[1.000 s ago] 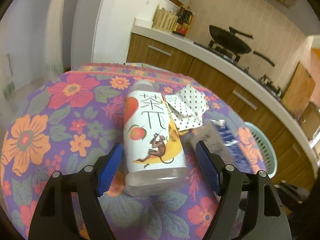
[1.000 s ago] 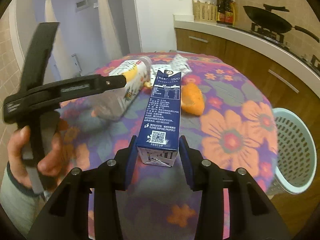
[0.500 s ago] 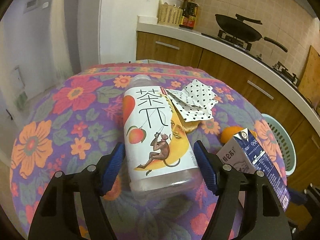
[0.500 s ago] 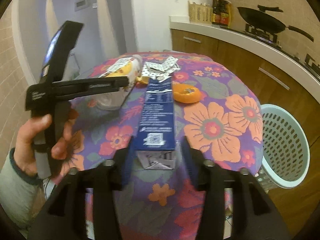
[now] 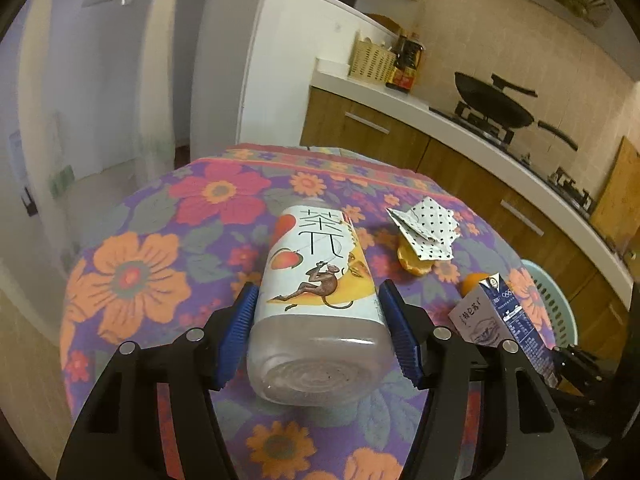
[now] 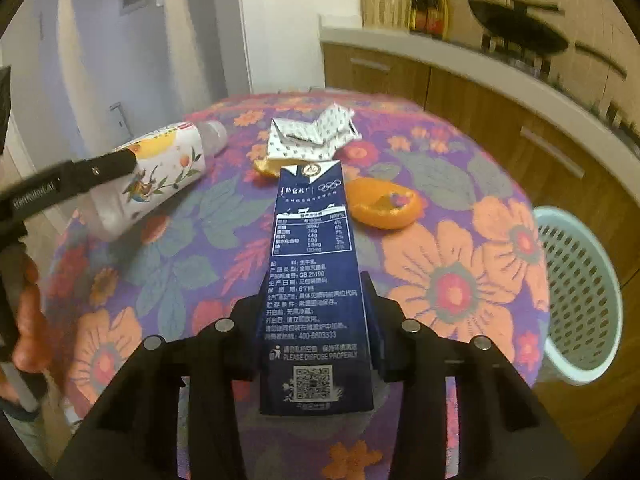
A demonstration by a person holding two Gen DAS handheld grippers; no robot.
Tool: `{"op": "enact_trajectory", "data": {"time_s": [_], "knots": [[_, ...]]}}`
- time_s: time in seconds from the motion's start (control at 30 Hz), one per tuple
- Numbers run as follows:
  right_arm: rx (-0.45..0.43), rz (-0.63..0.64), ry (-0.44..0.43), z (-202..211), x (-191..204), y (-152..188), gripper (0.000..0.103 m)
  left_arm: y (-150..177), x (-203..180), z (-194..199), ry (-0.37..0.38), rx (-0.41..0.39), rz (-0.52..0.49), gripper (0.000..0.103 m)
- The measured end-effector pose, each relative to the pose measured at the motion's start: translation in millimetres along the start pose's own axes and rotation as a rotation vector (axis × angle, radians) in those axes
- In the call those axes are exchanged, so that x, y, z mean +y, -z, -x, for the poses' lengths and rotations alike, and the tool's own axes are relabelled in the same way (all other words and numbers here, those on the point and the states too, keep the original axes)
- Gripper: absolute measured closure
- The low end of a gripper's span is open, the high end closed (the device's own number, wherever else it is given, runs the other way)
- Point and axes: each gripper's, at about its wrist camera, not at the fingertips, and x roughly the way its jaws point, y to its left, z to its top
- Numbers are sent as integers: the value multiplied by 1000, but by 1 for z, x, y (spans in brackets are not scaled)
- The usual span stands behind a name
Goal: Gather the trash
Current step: 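Lift the milk carton with the right tool while the left grasps the white drink bottle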
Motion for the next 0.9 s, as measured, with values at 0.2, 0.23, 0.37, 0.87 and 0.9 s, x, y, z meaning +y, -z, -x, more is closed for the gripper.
{"op": "enact_trajectory", "data": {"time_s": [0.2,0.23,0.37,0.87,0.9], "knots": [[-91,74,-43,23,12,13,68,-3,8,21,60,-98,57,44],[-102,84,-39,27,14,14,68,-5,7,26,75,-120,62,44],[-137,85,-51,40,8,18,68,-10,-2,41,105,-175,57,44],[-259,-80,-16,84,-69,23,68,-45,-69,65,147,-258,-83,47],[-266,-95,-8,85,-76,24,68,-47,-75,66,151,-263,-97,48]]}}
